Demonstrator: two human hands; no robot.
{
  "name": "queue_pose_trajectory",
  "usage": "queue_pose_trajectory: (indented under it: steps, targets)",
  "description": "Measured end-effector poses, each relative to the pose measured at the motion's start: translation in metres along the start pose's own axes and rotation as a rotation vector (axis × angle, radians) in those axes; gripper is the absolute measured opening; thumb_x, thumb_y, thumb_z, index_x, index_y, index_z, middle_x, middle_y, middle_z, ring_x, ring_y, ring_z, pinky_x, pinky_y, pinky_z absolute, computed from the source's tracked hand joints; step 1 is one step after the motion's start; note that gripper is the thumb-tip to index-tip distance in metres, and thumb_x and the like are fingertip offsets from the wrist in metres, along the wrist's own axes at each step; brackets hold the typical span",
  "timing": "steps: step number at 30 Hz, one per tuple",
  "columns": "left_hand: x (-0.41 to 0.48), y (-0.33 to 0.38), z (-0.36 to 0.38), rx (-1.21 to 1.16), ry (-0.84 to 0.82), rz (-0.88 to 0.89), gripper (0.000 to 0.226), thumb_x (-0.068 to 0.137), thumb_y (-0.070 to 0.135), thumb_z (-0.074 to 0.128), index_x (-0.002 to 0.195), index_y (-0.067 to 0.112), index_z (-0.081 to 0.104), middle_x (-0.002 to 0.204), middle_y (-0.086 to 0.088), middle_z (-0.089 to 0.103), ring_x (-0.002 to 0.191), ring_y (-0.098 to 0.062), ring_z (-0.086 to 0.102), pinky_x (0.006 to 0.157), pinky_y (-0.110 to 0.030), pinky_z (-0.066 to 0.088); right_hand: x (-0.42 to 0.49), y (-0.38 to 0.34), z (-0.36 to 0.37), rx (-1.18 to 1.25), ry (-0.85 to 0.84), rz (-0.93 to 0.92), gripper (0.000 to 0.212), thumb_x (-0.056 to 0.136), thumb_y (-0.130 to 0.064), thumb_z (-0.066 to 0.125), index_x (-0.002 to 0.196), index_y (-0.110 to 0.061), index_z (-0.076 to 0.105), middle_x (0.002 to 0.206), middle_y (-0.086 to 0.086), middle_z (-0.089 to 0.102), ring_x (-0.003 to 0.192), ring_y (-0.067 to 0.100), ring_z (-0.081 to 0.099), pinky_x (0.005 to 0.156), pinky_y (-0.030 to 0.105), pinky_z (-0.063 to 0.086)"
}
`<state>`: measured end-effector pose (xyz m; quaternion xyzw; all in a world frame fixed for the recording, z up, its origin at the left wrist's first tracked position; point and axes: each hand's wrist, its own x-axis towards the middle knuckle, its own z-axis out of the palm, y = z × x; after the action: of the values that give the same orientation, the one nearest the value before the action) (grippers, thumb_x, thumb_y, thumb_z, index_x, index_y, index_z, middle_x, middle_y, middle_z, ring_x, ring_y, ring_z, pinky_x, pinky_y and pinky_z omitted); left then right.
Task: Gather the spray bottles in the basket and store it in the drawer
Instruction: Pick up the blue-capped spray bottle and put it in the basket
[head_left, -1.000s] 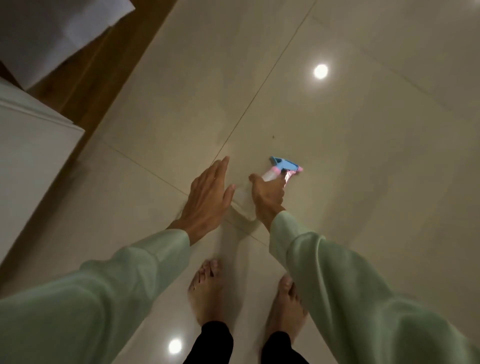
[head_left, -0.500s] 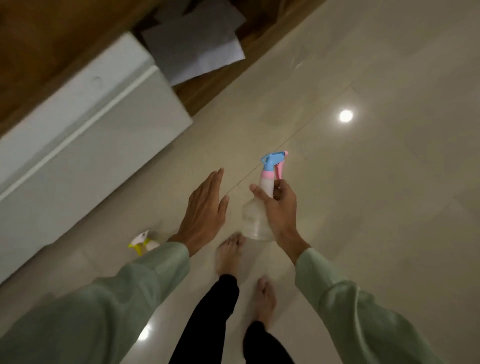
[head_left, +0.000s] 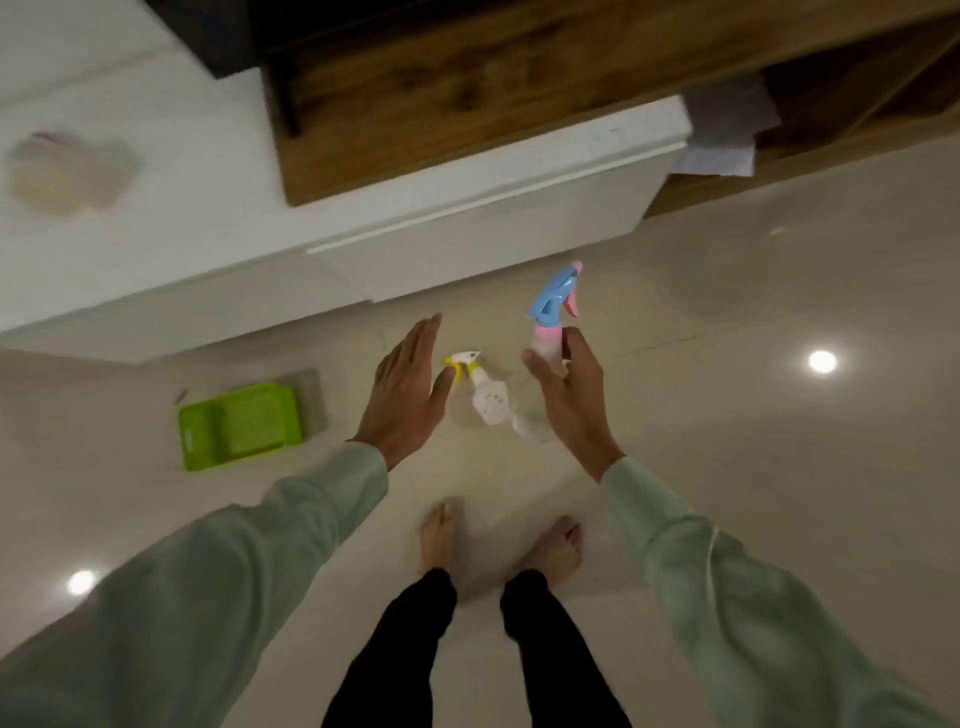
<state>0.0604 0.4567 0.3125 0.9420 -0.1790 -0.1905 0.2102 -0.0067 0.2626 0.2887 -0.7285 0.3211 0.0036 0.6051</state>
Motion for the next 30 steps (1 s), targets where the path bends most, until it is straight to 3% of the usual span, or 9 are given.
queue_pose_trajectory:
  steps: [2, 4, 7, 11, 15, 18, 26, 30]
  targets:
    - [-0.024, -0.034, -0.025, -0.013, 0.017, -0.059, 0.062, 0.101, 0.028, 0.044, 0.155, 0.016, 0.017, 0.160, -0.008, 0.028, 0.147, -0.025, 0.028, 0.117, -0.043, 0.026, -0.014, -0.022, 0.034, -0.028, -0.044, -0.054, 0.017, 0.090, -0.020, 0.071, 0.102, -0.012, 0.061, 0.095, 0.005, 0.068, 0.085, 0.016, 0.057, 0.076, 0.033, 0.046]
    - [-0.047, -0.070, -0.049, -0.026, 0.048, -0.107, 0.062, 0.100, 0.029, 0.045, 0.155, 0.017, 0.017, 0.160, -0.008, 0.028, 0.147, -0.025, 0.028, 0.116, -0.044, 0.027, -0.026, -0.040, 0.072, -0.102, -0.092, -0.136, 0.022, 0.089, -0.019, 0.072, 0.106, -0.009, 0.063, 0.098, 0.006, 0.070, 0.090, 0.022, 0.061, 0.082, 0.039, 0.049]
    - [-0.074, -0.124, -0.081, -0.052, 0.097, -0.175, 0.062, 0.100, 0.030, 0.044, 0.155, 0.017, 0.017, 0.160, -0.007, 0.028, 0.146, -0.025, 0.029, 0.115, -0.044, 0.028, -0.044, -0.061, 0.133, -0.285, -0.130, -0.214, 0.031, 0.088, -0.023, 0.073, 0.114, -0.010, 0.063, 0.104, 0.004, 0.072, 0.098, 0.030, 0.061, 0.095, 0.047, 0.041]
    - [-0.100, -0.204, -0.120, -0.106, 0.135, -0.219, 0.062, 0.100, 0.025, 0.045, 0.154, 0.016, 0.018, 0.159, -0.007, 0.029, 0.146, -0.026, 0.030, 0.116, -0.048, 0.030, -0.068, -0.077, 0.222, -0.277, -0.220, -0.249, 0.032, 0.087, -0.019, 0.072, 0.115, -0.011, 0.061, 0.101, 0.006, 0.070, 0.097, 0.031, 0.060, 0.090, 0.050, 0.046]
    - [-0.124, -0.297, -0.148, -0.162, 0.135, -0.256, 0.061, 0.101, 0.025, 0.045, 0.154, 0.016, 0.017, 0.160, -0.007, 0.027, 0.147, -0.027, 0.027, 0.117, -0.049, 0.028, -0.096, -0.077, 0.321, -0.191, -0.216, -0.211, 0.029, 0.083, -0.007, 0.072, 0.109, -0.013, 0.060, 0.100, 0.001, 0.067, 0.095, 0.016, 0.059, 0.087, 0.031, 0.046]
    - [-0.138, -0.369, -0.162, -0.189, 0.141, -0.310, 0.062, 0.101, 0.026, 0.045, 0.155, 0.016, 0.017, 0.160, -0.008, 0.027, 0.147, -0.029, 0.027, 0.116, -0.050, 0.029, -0.113, -0.064, 0.401, -0.192, -0.219, -0.180, 0.030, 0.083, -0.001, 0.069, 0.109, -0.013, 0.063, 0.100, 0.001, 0.067, 0.097, 0.017, 0.062, 0.089, 0.028, 0.048]
    - [-0.126, -0.511, -0.114, -0.215, 0.097, -0.324, 0.063, 0.101, 0.027, 0.044, 0.156, 0.017, 0.014, 0.161, -0.008, 0.025, 0.148, -0.027, 0.025, 0.118, -0.048, 0.027, -0.087, 0.024, 0.559, -0.230, -0.211, -0.178, 0.030, 0.088, 0.000, 0.067, 0.114, -0.014, 0.065, 0.102, -0.001, 0.071, 0.092, 0.013, 0.063, 0.079, 0.011, 0.046]
    - [-0.098, -0.566, -0.061, -0.218, 0.090, -0.295, 0.062, 0.102, 0.027, 0.042, 0.155, 0.015, 0.014, 0.160, -0.009, 0.027, 0.147, -0.028, 0.028, 0.116, -0.046, 0.029, -0.051, 0.089, 0.615, -0.241, -0.212, -0.213, 0.029, 0.083, 0.006, 0.065, 0.108, -0.010, 0.066, 0.094, 0.004, 0.071, 0.087, 0.018, 0.065, 0.077, 0.028, 0.050]
